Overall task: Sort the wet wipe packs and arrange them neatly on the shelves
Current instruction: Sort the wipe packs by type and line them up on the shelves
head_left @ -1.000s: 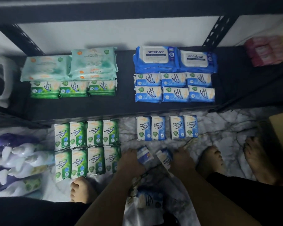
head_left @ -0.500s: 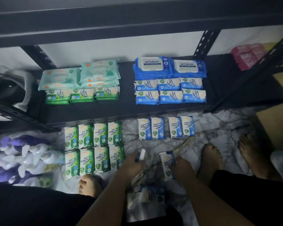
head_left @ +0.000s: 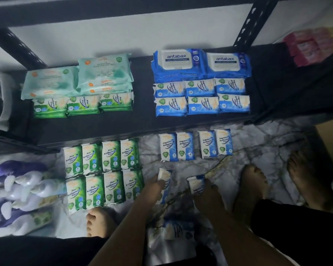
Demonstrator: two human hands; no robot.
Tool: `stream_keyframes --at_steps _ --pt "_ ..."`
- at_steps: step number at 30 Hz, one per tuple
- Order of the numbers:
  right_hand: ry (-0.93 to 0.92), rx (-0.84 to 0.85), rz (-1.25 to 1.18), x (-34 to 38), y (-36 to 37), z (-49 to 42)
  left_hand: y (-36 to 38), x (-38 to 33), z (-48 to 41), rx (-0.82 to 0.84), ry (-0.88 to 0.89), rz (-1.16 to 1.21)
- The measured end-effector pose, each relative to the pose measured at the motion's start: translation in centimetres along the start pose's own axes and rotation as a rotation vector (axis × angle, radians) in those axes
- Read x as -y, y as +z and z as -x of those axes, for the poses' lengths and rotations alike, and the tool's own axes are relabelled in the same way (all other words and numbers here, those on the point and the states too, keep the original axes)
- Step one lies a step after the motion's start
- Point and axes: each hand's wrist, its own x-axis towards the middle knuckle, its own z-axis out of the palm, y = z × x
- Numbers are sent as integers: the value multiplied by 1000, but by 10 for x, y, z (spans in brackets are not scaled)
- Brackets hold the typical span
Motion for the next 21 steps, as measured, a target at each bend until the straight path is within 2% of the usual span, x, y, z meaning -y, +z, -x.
stream_keyframes --at_steps 2,5,11,15,18,21 --pt "22 10 47 -1 2 -6 2 -6 0 12 4 12" --pt "48 61 -34 -6 5 -17 3 -10 -2 25 2 30" --pt "-10 69 -89 -7 -2 -20 4 -13 -4 37 -32 29" --pt "2 68 -161 0 -29 -10 10 -18 1 58 38 35" --pt "14 60 -254 -1 -50 -8 15 -18 -2 7 120 -29" --pt "-78 -10 -268 8 -84 4 24 -31 11 14 177 -81"
